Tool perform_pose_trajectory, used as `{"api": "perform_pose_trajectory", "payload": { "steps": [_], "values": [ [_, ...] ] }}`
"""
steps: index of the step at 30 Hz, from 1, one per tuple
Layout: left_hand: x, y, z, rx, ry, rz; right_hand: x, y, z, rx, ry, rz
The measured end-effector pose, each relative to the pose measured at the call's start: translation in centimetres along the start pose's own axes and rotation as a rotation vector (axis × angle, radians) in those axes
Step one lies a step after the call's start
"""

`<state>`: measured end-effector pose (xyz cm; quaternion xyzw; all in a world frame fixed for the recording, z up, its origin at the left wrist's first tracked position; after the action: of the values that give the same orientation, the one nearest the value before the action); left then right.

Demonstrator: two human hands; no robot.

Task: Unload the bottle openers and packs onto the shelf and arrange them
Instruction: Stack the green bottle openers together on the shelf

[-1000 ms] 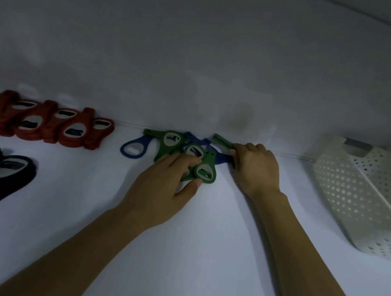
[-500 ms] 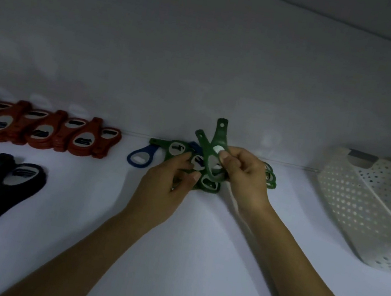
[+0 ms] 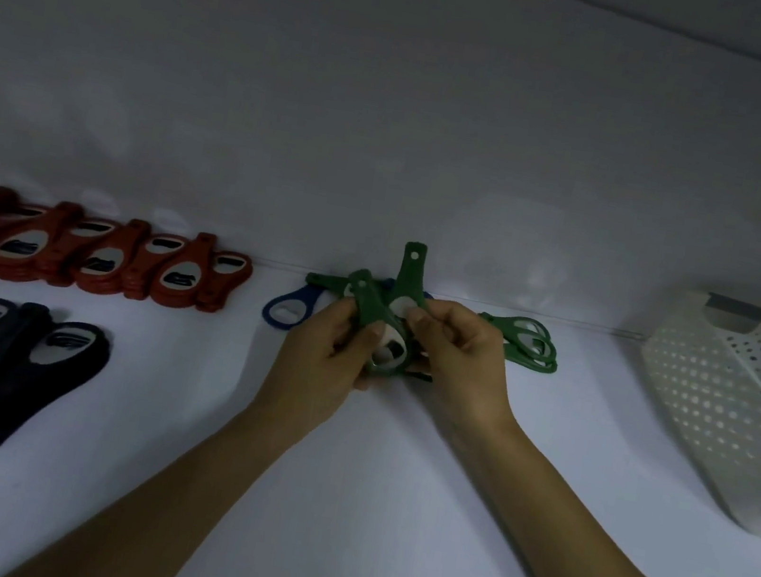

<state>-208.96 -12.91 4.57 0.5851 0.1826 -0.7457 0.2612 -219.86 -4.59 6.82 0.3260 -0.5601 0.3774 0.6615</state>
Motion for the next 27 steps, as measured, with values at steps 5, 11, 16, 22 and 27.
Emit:
{"api": "perform_pose_trajectory", "payload": {
  "steps": [5, 11, 16, 22, 27],
  "values": [
    [-0.7, 1.4, -0.1, -0.092, -0.047, -0.025, -0.1, 1.4, 0.1, -0.079, -0.022, 0.03],
    [-0.9, 0.9, -0.2, -0.058, -0.036, 0.143, -0.7, -2.8, 0.0, 0.278, -0.069, 0.163],
    [-1.2, 0.1, -0.3, 0.009, -0.041, 0.037, -0.7, -4.1, -0.4, 0.437, -0.055, 0.188],
    [-1.1, -0.1, -0.3, 0.012, -0.027, -0.069, -0.6, -2.2, 0.2, 0.265, -0.053, -0.255],
    [-0.6, 0.7, -0.4, -0.073, 0.005, -0.143, 1.9, 7.7, 1.1, -0.186, -0.017, -1.172]
  ]
}}
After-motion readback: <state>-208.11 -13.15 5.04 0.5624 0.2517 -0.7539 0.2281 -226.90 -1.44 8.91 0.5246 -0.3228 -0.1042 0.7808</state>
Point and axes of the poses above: each hand's wrist, its own z-axis towards the middle knuckle, its own y-axis out of the back of the hand, x = y × z, the point moved 10 cm from there along z, towards the middle knuckle, and after that the axes turned 12 degrees about x, right-handed, at the moved point
